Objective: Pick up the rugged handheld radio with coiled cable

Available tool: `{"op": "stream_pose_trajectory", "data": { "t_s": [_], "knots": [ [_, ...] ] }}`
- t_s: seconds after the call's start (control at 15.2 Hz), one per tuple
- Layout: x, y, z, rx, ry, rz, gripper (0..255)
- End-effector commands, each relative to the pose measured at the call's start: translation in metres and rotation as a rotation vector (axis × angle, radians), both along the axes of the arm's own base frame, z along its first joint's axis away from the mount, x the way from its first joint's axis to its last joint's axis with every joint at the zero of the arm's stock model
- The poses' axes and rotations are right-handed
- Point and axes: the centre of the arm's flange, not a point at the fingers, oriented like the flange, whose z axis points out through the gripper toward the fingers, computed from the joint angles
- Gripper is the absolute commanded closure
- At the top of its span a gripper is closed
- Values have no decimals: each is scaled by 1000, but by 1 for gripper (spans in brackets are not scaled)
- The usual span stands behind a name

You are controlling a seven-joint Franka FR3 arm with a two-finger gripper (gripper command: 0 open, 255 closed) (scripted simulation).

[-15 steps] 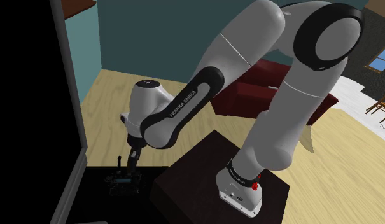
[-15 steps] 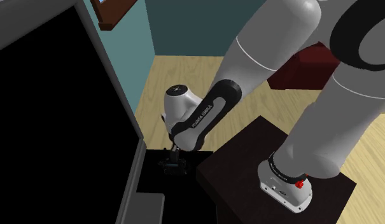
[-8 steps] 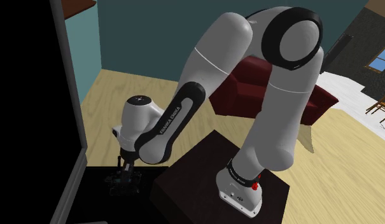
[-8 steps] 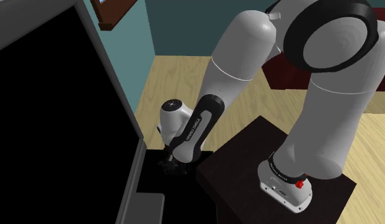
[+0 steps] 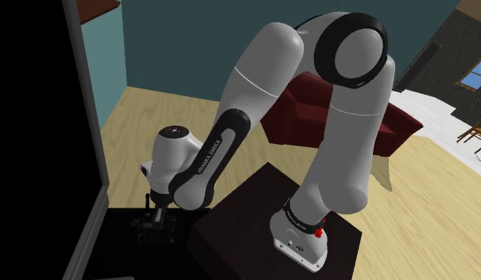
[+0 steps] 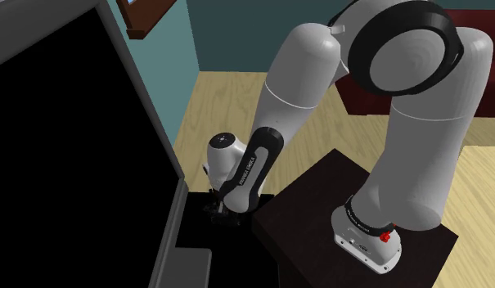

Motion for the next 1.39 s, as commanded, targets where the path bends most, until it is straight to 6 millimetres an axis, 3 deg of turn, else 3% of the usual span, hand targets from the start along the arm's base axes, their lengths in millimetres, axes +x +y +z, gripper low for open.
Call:
{"op": "stream_pose_trajectory", "data": {
  "t_s": [0.0,0.33,1.32],
  "knots": [
    [0,0,-1,-1,2,0,255],
    [0,-1,-1,-1,2,0,255],
    [0,-1,79,-1,2,0,255]
  ]
}}
